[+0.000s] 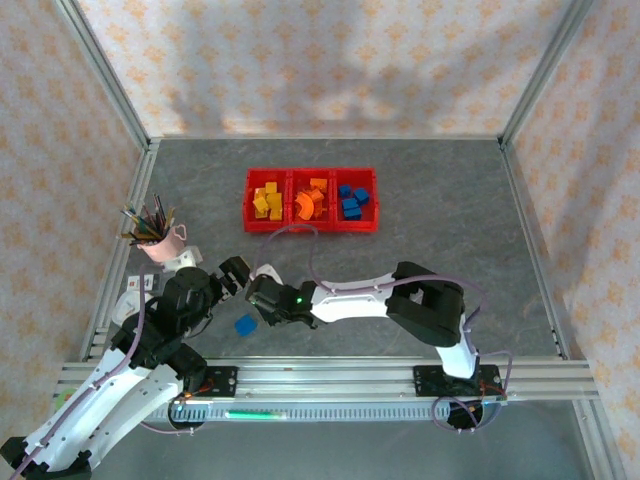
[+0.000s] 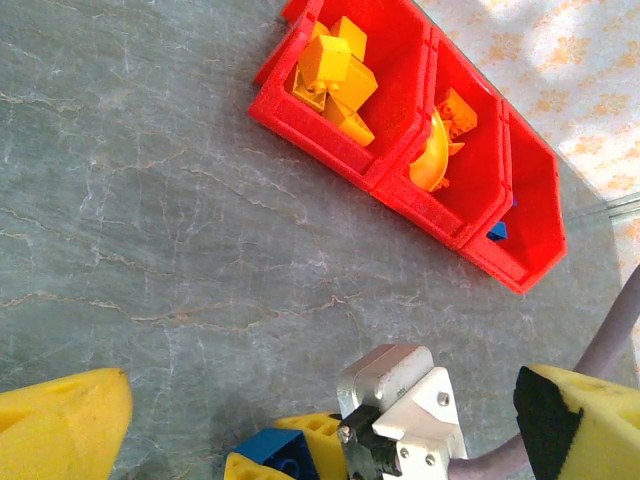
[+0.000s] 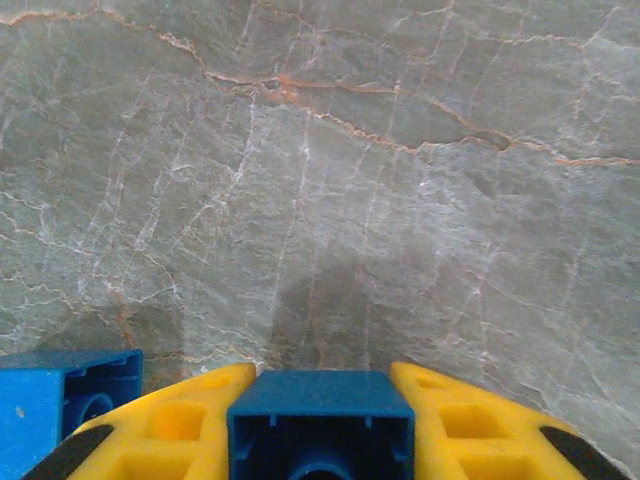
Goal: Sort the legos into containers by color
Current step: Pick up the lego from the bottom-center of the table, then place the lego in the container.
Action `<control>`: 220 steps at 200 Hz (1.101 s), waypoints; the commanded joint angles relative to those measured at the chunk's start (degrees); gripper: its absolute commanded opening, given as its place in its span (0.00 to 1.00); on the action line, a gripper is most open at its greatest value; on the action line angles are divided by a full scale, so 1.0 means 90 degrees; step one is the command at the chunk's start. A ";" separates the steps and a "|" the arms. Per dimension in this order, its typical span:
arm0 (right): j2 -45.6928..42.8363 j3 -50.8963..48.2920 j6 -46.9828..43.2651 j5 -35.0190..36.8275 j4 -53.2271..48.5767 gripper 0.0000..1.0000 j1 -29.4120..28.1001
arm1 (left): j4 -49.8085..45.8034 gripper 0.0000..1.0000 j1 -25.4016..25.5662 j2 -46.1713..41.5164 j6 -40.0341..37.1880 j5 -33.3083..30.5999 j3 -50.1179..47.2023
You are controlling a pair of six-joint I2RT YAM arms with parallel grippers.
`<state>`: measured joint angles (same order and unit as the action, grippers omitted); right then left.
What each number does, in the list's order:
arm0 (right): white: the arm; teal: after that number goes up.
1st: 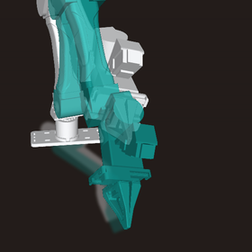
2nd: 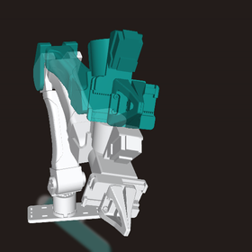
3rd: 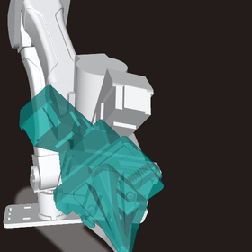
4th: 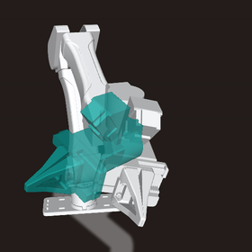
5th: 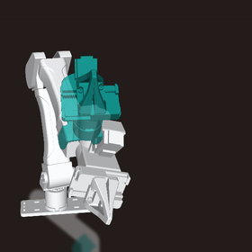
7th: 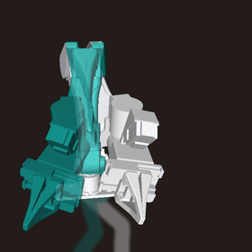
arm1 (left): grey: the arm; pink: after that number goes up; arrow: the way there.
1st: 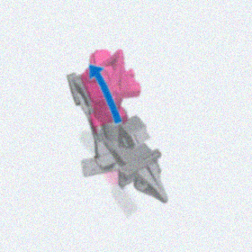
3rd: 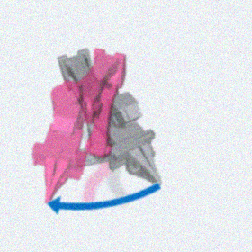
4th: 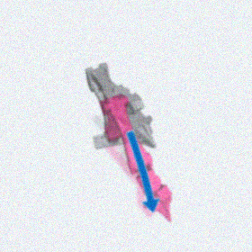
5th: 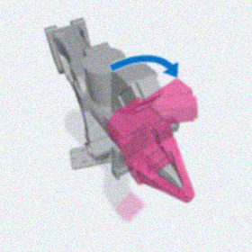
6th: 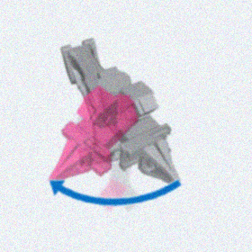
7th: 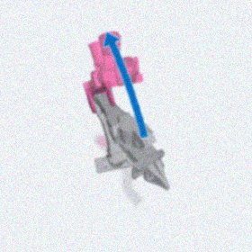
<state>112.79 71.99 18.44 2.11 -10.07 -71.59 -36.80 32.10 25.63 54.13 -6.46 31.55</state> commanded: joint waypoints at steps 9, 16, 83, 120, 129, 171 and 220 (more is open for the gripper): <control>-0.0758 -0.0238 0.0309 0.0091 -0.0186 0.16 0.0241 | 0.0082 0.99 -0.0047 0.0105 -0.0106 -0.0007 0.0205; -0.0891 -0.0320 0.0361 0.0069 -0.0184 0.16 0.0308 | 0.0116 0.99 -0.0047 0.0137 -0.0145 0.0013 0.0222; -0.2216 -0.0971 0.0745 0.0068 -0.0519 0.14 0.1351 | 0.0756 0.99 -0.0050 0.0739 -0.0445 0.0397 0.0281; -0.2560 -0.0963 0.0597 0.0091 -0.0800 0.14 0.2323 | 0.1438 0.99 -0.0049 0.1223 -0.0618 0.0688 0.0253; -0.2589 -0.0912 0.0538 0.0069 -0.0821 0.14 0.2588 | 0.1572 0.99 -0.0050 0.1358 -0.0647 0.0721 0.0255; -0.2354 -0.0525 0.0184 -0.0022 -0.0642 0.14 0.3632 | 0.2303 0.99 -0.0050 0.2013 -0.0798 0.0920 0.0313; -0.1444 0.0262 -0.0116 0.0031 -0.0351 0.14 0.4505 | 0.3061 0.99 -0.0042 0.2675 -0.0839 0.0959 0.0360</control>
<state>96.09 70.17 19.64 1.56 -14.68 -33.34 -15.07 32.10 47.64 47.88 1.39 32.93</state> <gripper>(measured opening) 0.328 0.992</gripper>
